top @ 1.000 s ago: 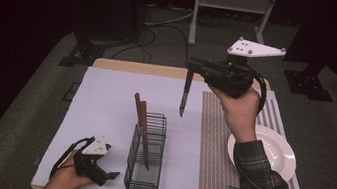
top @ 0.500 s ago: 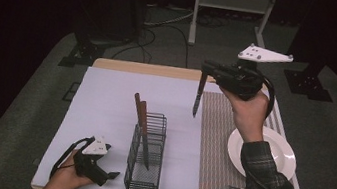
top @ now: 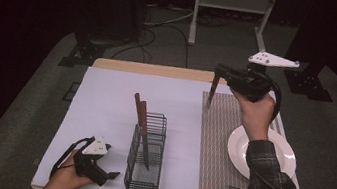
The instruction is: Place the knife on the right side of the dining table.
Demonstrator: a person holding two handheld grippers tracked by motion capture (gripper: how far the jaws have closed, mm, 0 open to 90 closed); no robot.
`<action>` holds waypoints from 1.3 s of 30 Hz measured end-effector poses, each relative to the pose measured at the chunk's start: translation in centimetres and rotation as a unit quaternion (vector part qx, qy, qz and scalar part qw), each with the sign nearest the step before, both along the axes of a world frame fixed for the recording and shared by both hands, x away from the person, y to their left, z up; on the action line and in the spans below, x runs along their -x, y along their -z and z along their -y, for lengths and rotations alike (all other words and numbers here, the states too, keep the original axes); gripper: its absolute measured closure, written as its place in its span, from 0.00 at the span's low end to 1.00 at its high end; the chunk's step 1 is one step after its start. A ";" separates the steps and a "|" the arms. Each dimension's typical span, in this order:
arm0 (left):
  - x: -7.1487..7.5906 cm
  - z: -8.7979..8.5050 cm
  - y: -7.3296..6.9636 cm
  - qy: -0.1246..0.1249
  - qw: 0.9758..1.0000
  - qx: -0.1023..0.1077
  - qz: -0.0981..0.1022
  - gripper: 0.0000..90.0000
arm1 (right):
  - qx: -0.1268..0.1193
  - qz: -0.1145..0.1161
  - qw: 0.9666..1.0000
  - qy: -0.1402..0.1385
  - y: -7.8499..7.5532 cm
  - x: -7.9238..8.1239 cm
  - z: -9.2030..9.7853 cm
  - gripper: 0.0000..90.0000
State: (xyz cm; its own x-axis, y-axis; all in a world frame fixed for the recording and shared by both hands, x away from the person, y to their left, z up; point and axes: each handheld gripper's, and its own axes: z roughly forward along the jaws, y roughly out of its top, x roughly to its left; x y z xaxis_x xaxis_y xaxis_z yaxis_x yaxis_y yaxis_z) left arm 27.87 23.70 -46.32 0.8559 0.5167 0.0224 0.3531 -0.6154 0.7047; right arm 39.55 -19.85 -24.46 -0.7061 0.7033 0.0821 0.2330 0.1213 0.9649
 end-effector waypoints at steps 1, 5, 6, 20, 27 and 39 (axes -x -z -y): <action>0.0 0.0 0.0 0.000 1.000 0.000 0.000 0.00 | 0.000 0.000 1.000 0.003 0.2 -0.2 0.2 0.89; 0.0 0.0 0.0 0.000 1.000 0.000 0.000 0.00 | -0.001 -0.002 1.000 0.013 1.0 -0.8 0.8 0.89; 0.0 0.0 0.0 0.000 1.000 0.000 0.000 0.00 | 0.001 -0.001 1.000 0.017 1.3 -1.0 1.0 0.89; 0.0 0.0 0.0 0.001 1.000 -0.001 0.000 0.00 | -0.008 -0.023 0.998 0.065 4.7 -3.4 3.1 0.89; 0.0 0.0 0.0 0.001 1.000 -0.001 -0.001 0.00 | -0.006 -0.031 0.995 0.089 6.2 -4.5 3.9 0.89; 0.0 0.0 0.0 0.001 1.000 -0.001 -0.001 0.00 | -0.011 -0.048 0.994 0.102 7.6 -5.3 4.3 0.89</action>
